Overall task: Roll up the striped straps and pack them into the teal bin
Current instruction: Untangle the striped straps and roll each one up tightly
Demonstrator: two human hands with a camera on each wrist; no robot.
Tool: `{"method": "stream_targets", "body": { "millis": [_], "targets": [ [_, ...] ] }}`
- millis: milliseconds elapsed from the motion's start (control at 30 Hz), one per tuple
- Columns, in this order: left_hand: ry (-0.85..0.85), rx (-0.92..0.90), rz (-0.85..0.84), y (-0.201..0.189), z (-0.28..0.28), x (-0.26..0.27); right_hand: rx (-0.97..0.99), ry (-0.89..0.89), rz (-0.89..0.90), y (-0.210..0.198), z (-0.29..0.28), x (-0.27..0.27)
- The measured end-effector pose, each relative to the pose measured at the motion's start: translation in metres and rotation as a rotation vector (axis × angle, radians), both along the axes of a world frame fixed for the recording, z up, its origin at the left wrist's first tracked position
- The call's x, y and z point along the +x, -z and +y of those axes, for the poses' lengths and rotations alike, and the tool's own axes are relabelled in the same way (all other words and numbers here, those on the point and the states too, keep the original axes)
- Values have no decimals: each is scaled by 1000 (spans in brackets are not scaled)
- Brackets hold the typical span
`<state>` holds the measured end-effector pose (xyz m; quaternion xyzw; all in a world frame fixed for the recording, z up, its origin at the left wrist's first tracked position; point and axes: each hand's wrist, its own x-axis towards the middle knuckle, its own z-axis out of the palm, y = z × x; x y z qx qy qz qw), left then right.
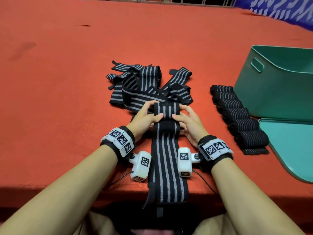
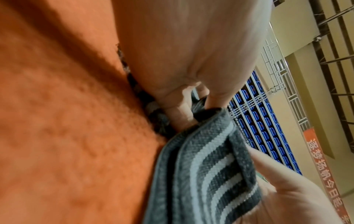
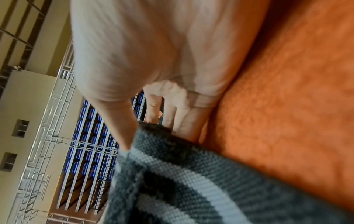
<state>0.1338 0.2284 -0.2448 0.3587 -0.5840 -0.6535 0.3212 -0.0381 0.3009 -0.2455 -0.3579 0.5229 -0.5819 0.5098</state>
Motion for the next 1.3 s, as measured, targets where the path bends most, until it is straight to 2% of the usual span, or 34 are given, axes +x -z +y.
{"method": "stream_targets", "body": {
  "millis": [200,367,533,667,800,933,1033,1167,1300],
  "targets": [
    [34,12,46,-4,4,2,-63,-21,78,1,0,3],
    [31,113,31,-11,6,-2,-98,7,30,7,3,-1],
    [19,103,0,-10,3,-5,-128,-4,43,8,5,0],
    [-6,140,82,-3,-1,-3,-98,-27,44,7,5,-1],
    [-8,179,149,-4,0,2,-24,-36,-56,-1,3,1],
    [3,162,162,-3,0,8,11,-111,89,-2,5,5],
    [9,146,178,0,1,9,-22,-108,58,0,9,1],
    [14,127,134,3,-2,4,-87,-20,-52,7,11,-4],
    [-4,120,32,0,-4,-1,-121,32,-20,8,13,-4]
  ]
}}
